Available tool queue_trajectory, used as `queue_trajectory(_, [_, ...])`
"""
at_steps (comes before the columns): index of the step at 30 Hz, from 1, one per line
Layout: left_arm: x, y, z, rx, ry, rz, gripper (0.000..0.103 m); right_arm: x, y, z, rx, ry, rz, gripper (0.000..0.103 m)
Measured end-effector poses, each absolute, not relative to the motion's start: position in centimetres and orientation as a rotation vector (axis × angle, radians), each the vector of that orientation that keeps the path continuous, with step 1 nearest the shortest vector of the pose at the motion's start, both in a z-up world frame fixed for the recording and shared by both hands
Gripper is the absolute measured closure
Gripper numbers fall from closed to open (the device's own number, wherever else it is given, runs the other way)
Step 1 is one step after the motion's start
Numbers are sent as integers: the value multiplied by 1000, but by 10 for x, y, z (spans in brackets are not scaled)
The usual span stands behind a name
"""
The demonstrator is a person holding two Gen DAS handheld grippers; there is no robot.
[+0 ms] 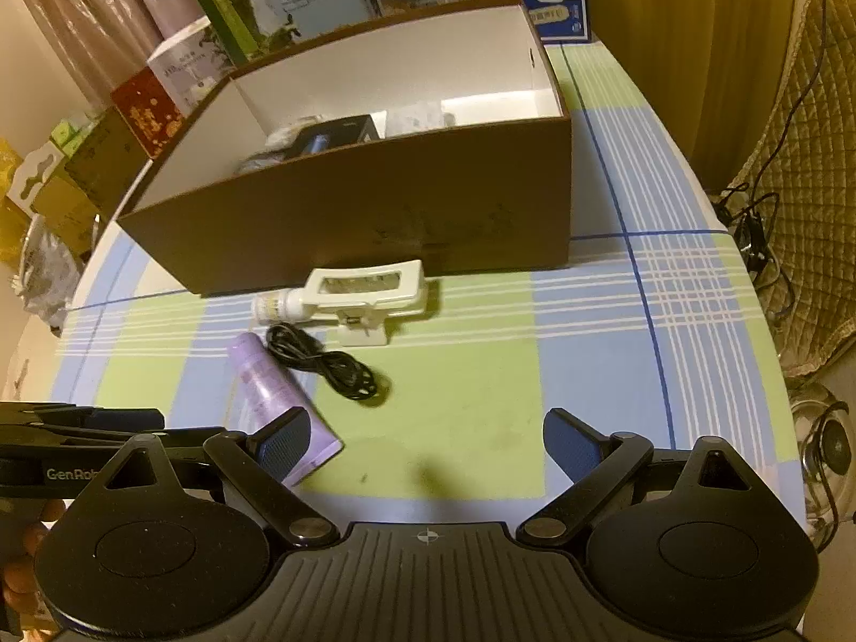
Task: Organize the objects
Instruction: 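Lift both tools out of the box and move toward the purple tube, then grasp the purple tube with the left tool while the right tool grasps the black cable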
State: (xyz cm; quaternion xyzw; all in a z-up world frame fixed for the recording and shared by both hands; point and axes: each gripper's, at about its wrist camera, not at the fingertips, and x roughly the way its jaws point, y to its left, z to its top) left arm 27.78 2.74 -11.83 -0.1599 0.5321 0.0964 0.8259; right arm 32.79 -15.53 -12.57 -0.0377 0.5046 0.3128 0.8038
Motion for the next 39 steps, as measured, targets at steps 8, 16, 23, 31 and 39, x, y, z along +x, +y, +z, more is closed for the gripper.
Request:
queue_trajectory(8, [304, 25, -136, -336, 1149, 195, 37, 349, -156, -138, -79, 1103, 639, 12])
queue_trajectory(16, [323, 27, -150, -338, 1163, 208, 39, 367, -155, -145, -77, 1110, 619, 12])
queue_trajectory(23, [334, 31, -160, -341, 1169, 235, 44, 377, -150, -150, -89, 1117, 620, 12])
queue_trajectory(31, [326, 46, -157, -340, 1159, 233, 69, 372, -135, -154, -134, 1113, 687, 12])
queue_trajectory(39, [294, 69, -154, -334, 1157, 272, 74, 352, -99, -159, -243, 1060, 865, 41])
